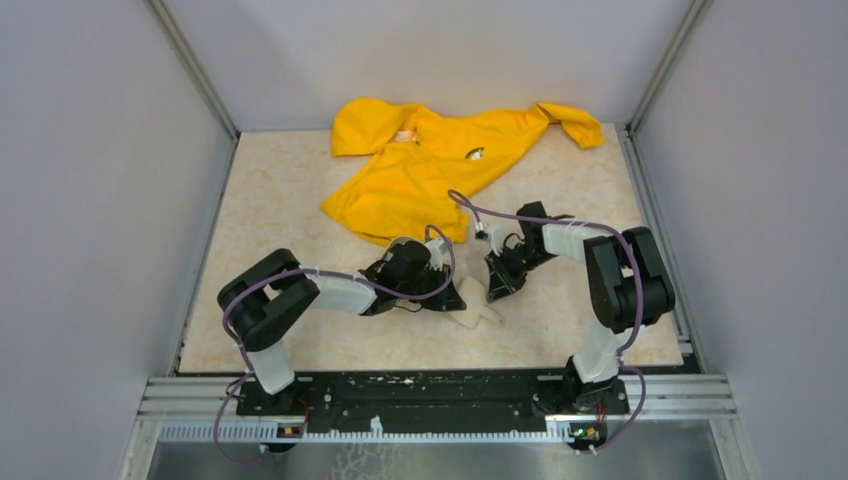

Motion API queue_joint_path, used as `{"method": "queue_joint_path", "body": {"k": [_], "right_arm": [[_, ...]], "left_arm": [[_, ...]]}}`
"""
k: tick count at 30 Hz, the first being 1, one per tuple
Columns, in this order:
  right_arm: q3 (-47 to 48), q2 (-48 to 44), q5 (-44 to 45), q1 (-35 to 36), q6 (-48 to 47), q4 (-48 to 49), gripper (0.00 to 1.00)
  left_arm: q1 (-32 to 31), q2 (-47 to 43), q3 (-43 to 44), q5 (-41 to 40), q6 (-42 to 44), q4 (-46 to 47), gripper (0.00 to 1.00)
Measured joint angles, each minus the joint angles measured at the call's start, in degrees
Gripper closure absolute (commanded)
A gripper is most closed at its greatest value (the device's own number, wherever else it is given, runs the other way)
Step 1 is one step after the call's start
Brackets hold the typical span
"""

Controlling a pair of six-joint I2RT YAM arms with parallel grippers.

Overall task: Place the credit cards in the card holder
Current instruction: Close the card holder at the center of the board.

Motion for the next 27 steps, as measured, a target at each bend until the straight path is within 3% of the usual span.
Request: {"method": "queue_joint_path", "body": {"k": [2,6,11,18,22,27], "right_arm": [[0.0,-0.3,0.3,-0.1,-0.2,-0.5,0.86],[0.2,-1.0,-0.2,-0.9,-1.9,-1.7,0.85],[0.5,-6.9,-6.2,-5.9,-4.4,-4.1,0.82],[1.5,-19.2,-13.3,-15.1,-5.6,-4.0,0.78],[1.4,-22.5,-15.9,-18.8,-5.5,-2.9,0.77],[1.2,-22.7,-17.2,-20.4,-5.6,-2.5,0.77]], "left_arm": [[0.6,0.6,0.2,1.3,-1.4,1.0,1.00],[0.3,-0.4,1.3,2.2,-0.9,1.0,1.00],[-2.4,-8.5,-0.4,-5.7,8.2,-2.6,1.00],[-10.6,-18.2,-1.0,-20.3,31.6,-1.0,1.00],[-16.2,-17.1,-2.9,-27.0,48.8,3.7,1.00],[-22.6,-8.0,-5.5,-39.5,69.8,15.3,1.00]]}}
